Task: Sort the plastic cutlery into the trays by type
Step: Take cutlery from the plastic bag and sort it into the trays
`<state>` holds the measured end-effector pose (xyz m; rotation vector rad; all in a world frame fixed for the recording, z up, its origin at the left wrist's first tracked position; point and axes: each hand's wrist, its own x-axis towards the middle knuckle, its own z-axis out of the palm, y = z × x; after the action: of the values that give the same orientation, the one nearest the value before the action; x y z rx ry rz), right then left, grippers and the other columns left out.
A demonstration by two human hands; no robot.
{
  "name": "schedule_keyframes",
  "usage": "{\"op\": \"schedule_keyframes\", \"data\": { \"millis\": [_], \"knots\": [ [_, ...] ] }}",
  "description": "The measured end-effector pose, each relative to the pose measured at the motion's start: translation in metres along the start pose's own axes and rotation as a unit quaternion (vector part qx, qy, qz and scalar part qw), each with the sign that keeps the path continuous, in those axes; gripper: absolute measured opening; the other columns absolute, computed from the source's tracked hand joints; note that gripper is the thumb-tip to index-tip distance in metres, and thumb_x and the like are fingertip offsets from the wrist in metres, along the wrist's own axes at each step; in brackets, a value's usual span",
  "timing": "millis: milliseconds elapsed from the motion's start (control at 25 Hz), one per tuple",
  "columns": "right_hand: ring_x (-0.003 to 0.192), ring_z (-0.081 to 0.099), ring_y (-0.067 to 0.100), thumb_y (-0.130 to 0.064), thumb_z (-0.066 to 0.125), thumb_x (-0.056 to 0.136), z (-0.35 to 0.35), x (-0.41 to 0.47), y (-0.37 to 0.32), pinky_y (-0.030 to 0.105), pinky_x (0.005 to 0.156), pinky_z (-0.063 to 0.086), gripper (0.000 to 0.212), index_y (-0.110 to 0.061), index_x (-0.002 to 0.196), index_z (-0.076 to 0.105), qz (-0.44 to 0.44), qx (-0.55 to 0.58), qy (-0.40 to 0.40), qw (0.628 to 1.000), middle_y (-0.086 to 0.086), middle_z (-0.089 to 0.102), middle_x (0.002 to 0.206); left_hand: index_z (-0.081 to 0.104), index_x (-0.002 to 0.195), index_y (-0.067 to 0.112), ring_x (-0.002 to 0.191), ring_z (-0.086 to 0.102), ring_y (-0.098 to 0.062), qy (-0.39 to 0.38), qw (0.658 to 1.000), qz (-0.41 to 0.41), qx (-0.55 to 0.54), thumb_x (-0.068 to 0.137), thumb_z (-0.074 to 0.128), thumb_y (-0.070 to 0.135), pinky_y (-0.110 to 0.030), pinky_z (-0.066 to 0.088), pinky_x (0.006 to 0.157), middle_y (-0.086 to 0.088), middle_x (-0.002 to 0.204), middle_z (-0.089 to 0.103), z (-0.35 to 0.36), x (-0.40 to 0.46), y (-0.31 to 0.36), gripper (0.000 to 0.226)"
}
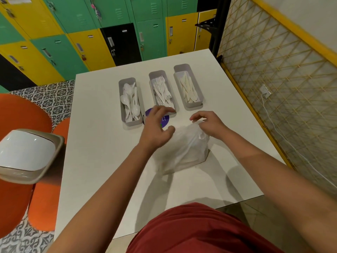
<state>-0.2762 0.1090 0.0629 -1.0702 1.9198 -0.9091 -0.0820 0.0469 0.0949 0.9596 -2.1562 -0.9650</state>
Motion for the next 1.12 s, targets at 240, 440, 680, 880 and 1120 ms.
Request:
{"op": "schedule_keyframes", "data": {
  "millis": [240, 440, 680, 880, 1120],
  "knots": [
    [0.084, 0.058, 0.009, 0.023, 0.031, 0.065, 0.014, -0.004, -0.022, 0.015, 0.079, 0.043, 0.045, -0.01, 0.052, 0.058, -0.009, 0.053, -0.048, 0.997, 0.003, 0.064, 0.086, 0.064, 0.096, 0.006, 0.093, 0.06, -0.021, -0.135, 0.981, -0.135, 0.035, 0.091, 0.053, 0.021, -0.036, 0.046, 0.089, -0.008, 0.1, 0.065, 0.055, -0.001, -0.019, 0.019],
    [0.089, 0.061, 0.022, -0.001, 0.044, 0.078, 0.022, -0.006, -0.002, 0.035, 0.081, 0.049, 0.027, -0.018, 0.065, 0.062, -0.021, -0.278, -0.113, 0.954, 0.001, 0.066, 0.098, 0.036, 0.138, 0.036, 0.141, 0.015, -0.034, -0.265, 0.857, -0.222, 0.383, 0.084, 0.053, 0.053, -0.071, 0.001, 0.105, -0.006, 0.153, 0.019, 0.051, -0.023, -0.056, 0.059],
    [0.103, 0.047, 0.025, -0.019, 0.049, 0.091, 0.023, -0.011, 0.017, 0.028, 0.071, 0.036, 0.039, -0.031, 0.129, 0.049, -0.093, -0.53, -0.154, 0.828, 0.002, 0.038, 0.13, 0.03, 0.142, 0.035, 0.139, 0.017, -0.037, -0.266, 0.818, -0.284, 0.425, 0.082, 0.056, 0.044, -0.07, 0.005, 0.107, -0.009, 0.15, 0.021, 0.021, -0.026, -0.078, 0.065],
    [0.087, 0.049, 0.02, 0.009, 0.047, 0.079, 0.016, -0.01, 0.016, 0.028, 0.066, 0.035, 0.033, -0.02, 0.074, 0.061, -0.073, -0.394, -0.136, 0.906, -0.003, 0.045, 0.117, 0.041, 0.137, 0.03, 0.135, 0.029, -0.031, -0.227, 0.837, -0.308, 0.391, 0.083, 0.051, 0.021, -0.059, 0.015, 0.111, -0.007, 0.146, 0.029, 0.011, -0.019, -0.073, 0.056],
    [0.105, 0.05, 0.026, -0.013, 0.054, 0.085, 0.031, -0.014, 0.012, 0.033, 0.076, 0.044, 0.023, -0.012, 0.106, 0.061, -0.025, -0.535, -0.158, 0.829, 0.008, 0.047, 0.116, 0.06, 0.118, 0.016, 0.117, 0.05, -0.023, -0.209, 0.961, -0.1, 0.152, 0.083, 0.055, 0.006, -0.03, 0.042, 0.097, -0.008, 0.134, 0.045, 0.038, -0.002, -0.027, 0.038]
  ]
}}
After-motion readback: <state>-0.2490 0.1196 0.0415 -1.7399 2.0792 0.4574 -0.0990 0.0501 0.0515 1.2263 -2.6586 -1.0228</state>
